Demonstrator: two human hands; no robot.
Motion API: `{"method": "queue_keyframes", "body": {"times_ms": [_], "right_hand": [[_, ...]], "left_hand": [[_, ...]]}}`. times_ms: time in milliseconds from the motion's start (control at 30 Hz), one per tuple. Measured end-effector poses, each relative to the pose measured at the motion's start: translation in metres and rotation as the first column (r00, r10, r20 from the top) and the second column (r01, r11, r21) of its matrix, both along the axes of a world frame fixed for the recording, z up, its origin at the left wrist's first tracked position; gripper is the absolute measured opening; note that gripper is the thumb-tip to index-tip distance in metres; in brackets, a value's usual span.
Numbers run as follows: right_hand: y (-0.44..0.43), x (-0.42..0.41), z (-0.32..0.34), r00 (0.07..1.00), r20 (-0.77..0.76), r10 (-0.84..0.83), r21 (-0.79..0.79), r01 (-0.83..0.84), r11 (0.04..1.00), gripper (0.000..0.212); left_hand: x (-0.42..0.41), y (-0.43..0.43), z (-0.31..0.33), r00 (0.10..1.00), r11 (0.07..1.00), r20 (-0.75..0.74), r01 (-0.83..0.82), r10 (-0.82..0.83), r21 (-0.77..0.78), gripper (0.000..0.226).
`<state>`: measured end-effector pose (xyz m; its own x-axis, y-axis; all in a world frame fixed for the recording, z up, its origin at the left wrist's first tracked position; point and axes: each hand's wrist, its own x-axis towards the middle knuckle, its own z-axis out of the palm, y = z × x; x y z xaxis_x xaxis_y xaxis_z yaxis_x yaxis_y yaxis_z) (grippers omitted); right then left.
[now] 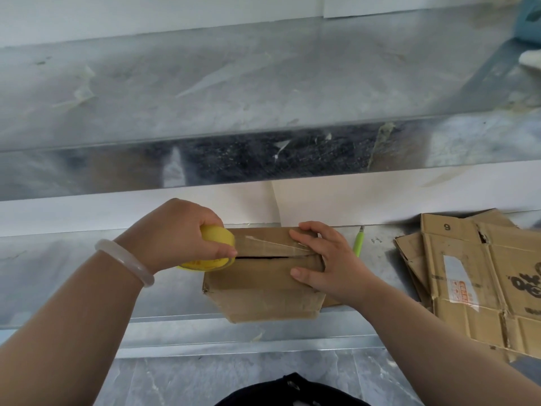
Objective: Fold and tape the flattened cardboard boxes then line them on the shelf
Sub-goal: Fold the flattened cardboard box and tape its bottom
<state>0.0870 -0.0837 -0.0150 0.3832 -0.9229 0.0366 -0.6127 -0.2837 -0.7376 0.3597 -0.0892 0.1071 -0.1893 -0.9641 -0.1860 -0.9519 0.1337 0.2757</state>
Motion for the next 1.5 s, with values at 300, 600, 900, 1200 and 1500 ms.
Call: {"method": "queue_keyframes", "body": {"times_ms": [300, 600, 900, 1200, 1500], "right_hand": [[-0.001, 0.001, 0.011, 0.995, -0.092, 0.040, 0.008, -0.039, 0.999, 0.069], [0.018, 0.016, 0.017, 0.988, -0.156, 0.020, -0.060, -0.029, 0.998, 0.069], [0.012, 0.025, 0.017, 0.987, 0.037, -0.155, -0.065, 0.158, 0.985, 0.019], [0.007, 0.038, 0.019, 0.964, -0.080, -0.254, -0.124, 0.243, 0.962, 0.024], [0.009, 0.037, 0.011, 0.961, -0.104, -0.254, -0.321, 0.210, 0.923, 0.022]], "left_hand": [[0.027, 0.006, -0.005, 0.945, 0.999, -0.325, -0.014, 0.027, 0.042, 0.050], [0.027, 0.010, -0.014, 0.909, 1.000, -0.417, -0.017, 0.018, 0.006, 0.051], [0.026, 0.007, -0.013, 0.897, 1.000, -0.442, 0.009, -0.015, -0.015, 0.045], [0.025, 0.005, -0.014, 0.916, 0.999, -0.399, 0.044, -0.043, -0.006, 0.040], [0.018, 0.009, -0.008, 0.963, 0.999, -0.266, 0.033, -0.037, -0.021, 0.025]]}}
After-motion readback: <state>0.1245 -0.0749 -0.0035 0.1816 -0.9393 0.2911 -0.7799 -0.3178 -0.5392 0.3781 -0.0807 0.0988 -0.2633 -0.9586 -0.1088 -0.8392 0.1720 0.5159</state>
